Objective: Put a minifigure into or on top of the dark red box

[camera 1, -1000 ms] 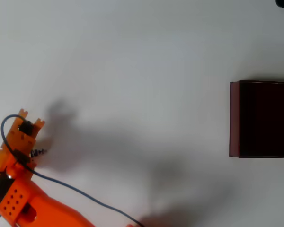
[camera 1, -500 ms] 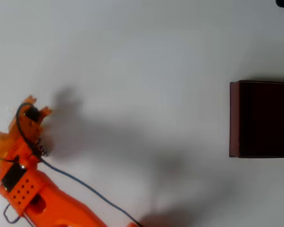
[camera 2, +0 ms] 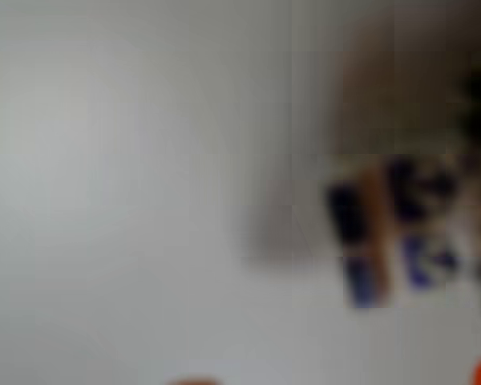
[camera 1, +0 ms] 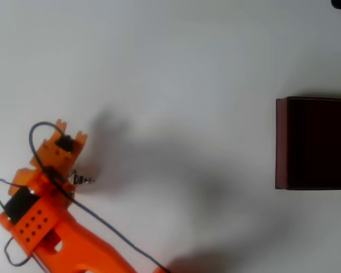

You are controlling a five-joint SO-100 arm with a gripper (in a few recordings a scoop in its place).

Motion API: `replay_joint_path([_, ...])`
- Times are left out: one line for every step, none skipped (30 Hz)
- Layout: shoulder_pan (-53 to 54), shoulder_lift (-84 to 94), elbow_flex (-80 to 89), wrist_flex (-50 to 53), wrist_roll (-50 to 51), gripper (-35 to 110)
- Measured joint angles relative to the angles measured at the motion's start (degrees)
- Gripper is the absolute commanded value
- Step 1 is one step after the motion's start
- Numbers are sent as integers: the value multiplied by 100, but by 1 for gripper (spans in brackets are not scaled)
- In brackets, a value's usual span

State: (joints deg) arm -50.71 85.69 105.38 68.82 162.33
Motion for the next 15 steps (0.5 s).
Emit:
replay_joint_path([-132, 0, -53, 70, 193, 17])
replay_joint_path([-255, 44, -44, 62, 422, 18])
replay_joint_path([-369, 105, -9, 62, 642, 18])
replay_joint_path([-510, 185, 44, -9, 861, 18])
replay_joint_path([-554, 290, 220, -176, 1028, 19])
replay_joint_path([-589, 431, 457, -325, 1160, 19])
replay_joint_path([-650, 571, 703, -439, 1310, 19])
replay_joint_path([-729, 712, 940, -571, 1424, 19])
replay_joint_path([-765, 870, 1134, -686, 1477, 19])
replay_joint_path([-773, 1020, 1257, -729, 1503, 19])
replay_joint_path([-765, 1143, 1266, -729, 1529, 18])
replay_joint_path([-756, 1204, 1239, -738, 1485, 17])
replay_joint_path([-712, 1187, 1125, -545, 1336, 16])
replay_joint_path([-598, 1116, 976, -316, 1063, 15])
replay_joint_path([-492, 1020, 791, -70, 721, 15])
